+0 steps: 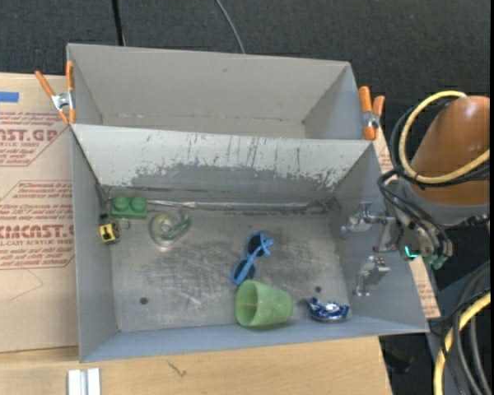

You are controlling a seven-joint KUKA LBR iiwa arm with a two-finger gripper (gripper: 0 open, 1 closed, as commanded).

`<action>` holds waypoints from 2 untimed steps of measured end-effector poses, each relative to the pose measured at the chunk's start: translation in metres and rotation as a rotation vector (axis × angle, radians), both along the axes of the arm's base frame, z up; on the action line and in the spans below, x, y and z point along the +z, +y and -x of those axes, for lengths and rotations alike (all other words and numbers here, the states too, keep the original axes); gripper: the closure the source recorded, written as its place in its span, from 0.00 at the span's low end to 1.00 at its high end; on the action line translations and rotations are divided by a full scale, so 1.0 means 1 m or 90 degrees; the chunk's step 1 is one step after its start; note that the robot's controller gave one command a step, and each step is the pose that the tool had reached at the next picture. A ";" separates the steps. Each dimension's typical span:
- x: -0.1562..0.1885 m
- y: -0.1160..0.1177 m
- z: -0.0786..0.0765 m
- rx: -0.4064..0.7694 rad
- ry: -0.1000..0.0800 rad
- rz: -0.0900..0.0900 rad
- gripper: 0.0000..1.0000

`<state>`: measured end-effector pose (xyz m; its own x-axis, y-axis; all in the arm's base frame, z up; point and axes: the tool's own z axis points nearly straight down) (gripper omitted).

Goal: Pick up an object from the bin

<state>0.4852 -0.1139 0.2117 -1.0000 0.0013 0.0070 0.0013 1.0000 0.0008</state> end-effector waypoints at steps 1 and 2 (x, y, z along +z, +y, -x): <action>-0.139 0.011 -0.006 0.054 -0.020 0.003 0.00; -0.136 0.011 -0.002 0.056 -0.009 0.002 1.00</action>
Offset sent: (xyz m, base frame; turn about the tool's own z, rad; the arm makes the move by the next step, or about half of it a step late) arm -0.0018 0.0111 -0.1417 -0.0861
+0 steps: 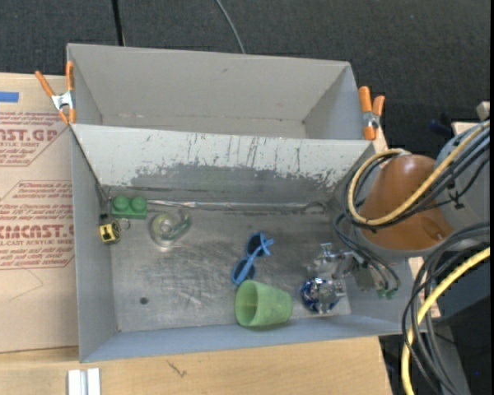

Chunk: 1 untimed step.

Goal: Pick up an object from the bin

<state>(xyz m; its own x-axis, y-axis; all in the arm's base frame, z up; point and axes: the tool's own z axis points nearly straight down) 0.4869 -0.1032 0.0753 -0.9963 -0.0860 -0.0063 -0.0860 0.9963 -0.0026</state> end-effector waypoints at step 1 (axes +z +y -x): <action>0.138 -0.014 -0.007 0.096 -0.001 0.001 1.00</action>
Offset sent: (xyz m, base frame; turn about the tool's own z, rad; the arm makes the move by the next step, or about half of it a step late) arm 0.0046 -0.0139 0.1344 -0.1511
